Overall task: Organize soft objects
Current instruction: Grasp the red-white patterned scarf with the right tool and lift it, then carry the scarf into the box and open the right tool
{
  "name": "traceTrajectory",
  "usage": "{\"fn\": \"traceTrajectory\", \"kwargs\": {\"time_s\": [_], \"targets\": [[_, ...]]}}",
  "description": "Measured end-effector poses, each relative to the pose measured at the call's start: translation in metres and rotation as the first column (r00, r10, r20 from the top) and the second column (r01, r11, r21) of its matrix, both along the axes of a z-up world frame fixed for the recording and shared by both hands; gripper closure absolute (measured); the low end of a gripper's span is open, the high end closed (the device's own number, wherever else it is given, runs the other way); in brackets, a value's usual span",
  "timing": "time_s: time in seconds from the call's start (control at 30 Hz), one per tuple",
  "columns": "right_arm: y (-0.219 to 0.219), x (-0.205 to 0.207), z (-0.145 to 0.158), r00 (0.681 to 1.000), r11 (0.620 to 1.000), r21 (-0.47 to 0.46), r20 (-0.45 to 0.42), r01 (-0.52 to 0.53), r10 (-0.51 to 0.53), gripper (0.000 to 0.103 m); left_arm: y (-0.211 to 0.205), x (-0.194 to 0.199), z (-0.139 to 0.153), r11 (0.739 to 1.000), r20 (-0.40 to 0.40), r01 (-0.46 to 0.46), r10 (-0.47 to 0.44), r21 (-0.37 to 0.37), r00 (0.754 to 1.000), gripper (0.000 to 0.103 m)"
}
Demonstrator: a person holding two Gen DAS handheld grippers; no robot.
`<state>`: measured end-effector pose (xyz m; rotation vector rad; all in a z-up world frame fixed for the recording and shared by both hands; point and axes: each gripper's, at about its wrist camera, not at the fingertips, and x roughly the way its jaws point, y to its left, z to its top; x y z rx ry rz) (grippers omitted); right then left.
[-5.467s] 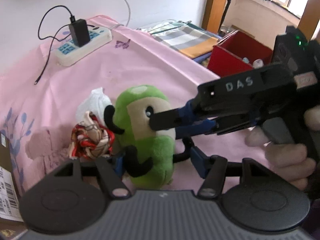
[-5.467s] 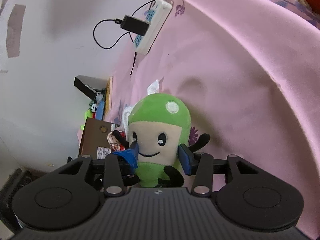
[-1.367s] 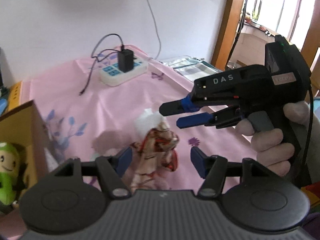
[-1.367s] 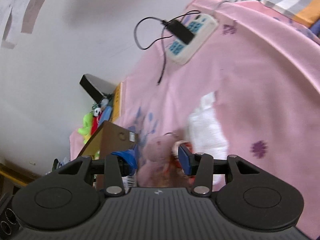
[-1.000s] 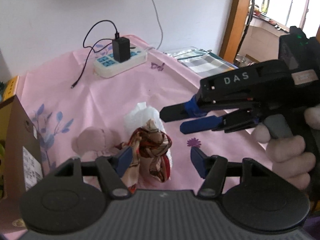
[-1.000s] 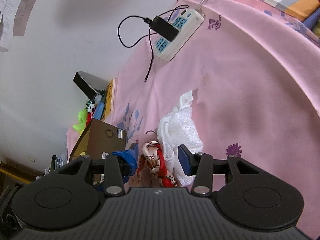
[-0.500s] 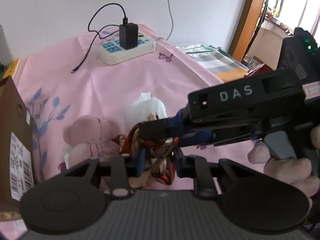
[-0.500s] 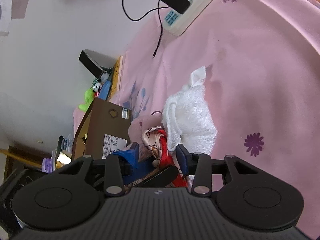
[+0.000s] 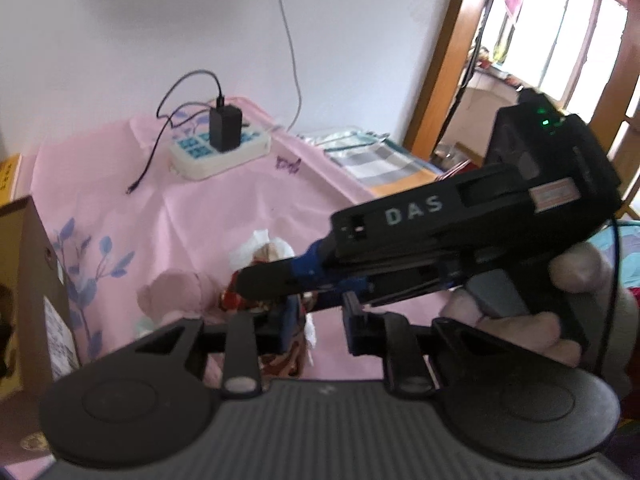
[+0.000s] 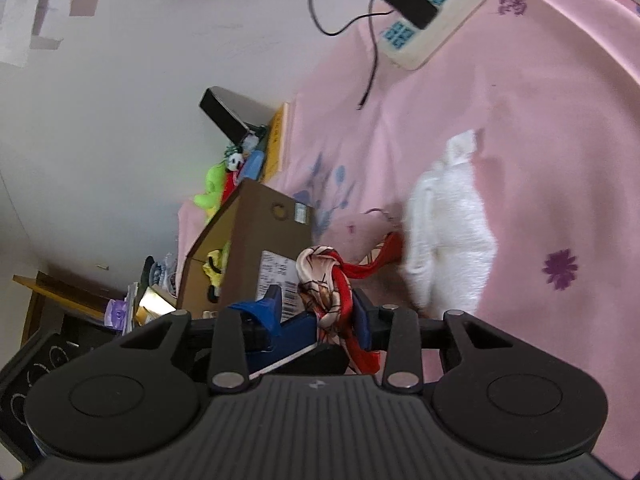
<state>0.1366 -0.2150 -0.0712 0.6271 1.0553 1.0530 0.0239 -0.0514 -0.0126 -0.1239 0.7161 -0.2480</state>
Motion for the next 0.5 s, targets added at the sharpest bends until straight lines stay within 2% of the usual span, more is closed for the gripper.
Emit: {"fn": "traceTrajectory", "kwargs": {"time_s": [0.23, 0.5], "targets": [[0.036, -0.020, 0.027, 0.999, 0.997, 0.077, 0.028, -0.033, 0.031, 0.084, 0.036, -0.031, 0.030, 1.000, 0.094, -0.005, 0.003, 0.019, 0.996, 0.086], [0.101, -0.038, 0.064, 0.992, 0.971, 0.204, 0.057, -0.126, 0.116, 0.084, 0.098, -0.074, 0.066, 0.993, 0.223, -0.091, 0.073, 0.070, 0.972, 0.085]]}}
